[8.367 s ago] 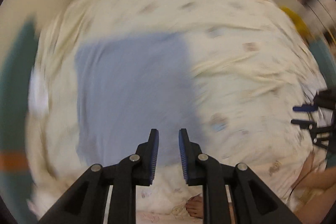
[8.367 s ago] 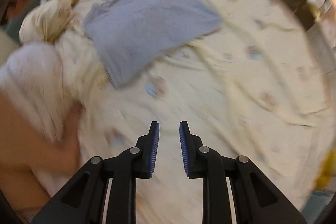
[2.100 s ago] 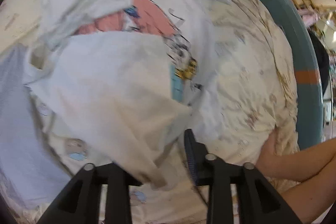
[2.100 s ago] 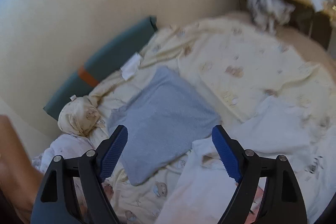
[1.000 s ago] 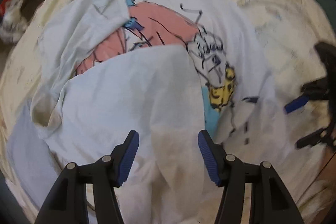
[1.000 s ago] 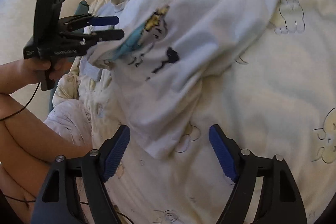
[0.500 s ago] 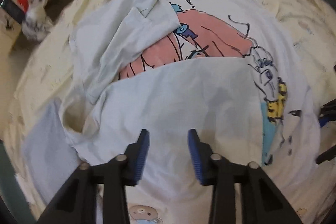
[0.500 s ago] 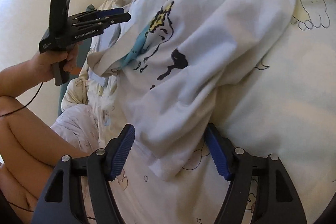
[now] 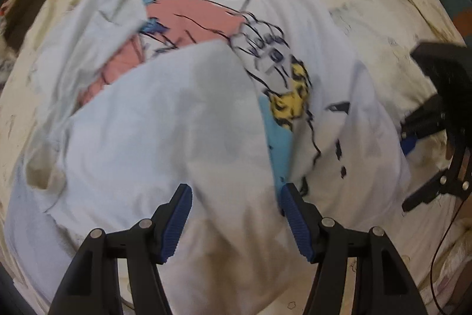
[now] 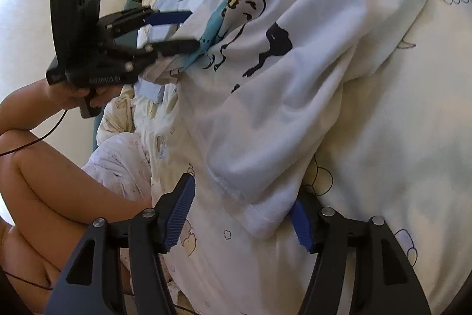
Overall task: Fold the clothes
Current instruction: 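Grasp the white T-shirt hem with the right tool while the left tool grasps another edge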
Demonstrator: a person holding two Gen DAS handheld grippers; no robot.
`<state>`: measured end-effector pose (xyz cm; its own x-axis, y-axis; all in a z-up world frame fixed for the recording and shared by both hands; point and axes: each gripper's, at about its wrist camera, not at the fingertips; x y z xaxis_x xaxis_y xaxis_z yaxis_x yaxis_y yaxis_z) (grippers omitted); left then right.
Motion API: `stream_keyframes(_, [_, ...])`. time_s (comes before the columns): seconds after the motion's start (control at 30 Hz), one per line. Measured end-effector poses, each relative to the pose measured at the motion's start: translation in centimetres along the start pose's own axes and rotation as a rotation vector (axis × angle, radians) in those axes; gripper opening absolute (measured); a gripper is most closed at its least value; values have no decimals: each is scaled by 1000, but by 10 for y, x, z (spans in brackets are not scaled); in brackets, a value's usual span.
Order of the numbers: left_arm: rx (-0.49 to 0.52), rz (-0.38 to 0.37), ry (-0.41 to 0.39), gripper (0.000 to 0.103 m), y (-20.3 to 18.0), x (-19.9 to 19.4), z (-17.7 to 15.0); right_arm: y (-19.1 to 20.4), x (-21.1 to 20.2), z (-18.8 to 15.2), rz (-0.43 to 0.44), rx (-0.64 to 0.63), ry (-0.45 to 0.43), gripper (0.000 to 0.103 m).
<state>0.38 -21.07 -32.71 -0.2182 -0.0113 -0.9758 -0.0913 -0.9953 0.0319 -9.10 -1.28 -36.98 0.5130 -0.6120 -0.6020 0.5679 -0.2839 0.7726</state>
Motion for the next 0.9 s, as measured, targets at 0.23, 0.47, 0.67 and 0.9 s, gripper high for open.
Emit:
stream_keyframes(0.23, [0, 117, 30, 64, 6, 11, 4, -6, -10, 9, -53, -20, -75, 40])
stream_keyframes(0.47, [-110, 30, -54, 9, 39, -30, 7, 20, -15, 21, -96, -171, -105, 4])
stream_keyframes(0.67, [-228, -128, -232, 10, 70, -101, -9, 27, -79, 15, -103, -173, -222, 4])
stream_keyframes(0.9, [-337, -43, -283, 2, 90, -123, -54, 20, -118, 4, -249, -127, -229, 4])
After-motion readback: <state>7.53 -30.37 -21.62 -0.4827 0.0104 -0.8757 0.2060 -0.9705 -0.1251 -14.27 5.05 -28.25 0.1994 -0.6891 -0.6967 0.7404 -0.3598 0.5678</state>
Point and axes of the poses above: each gripper's, at about its wrist camera, not at the fingertips, and x roughly the way its jaws point, y to its left, z to its top, and after that the axes turned 4 degrees about -y, right-handed
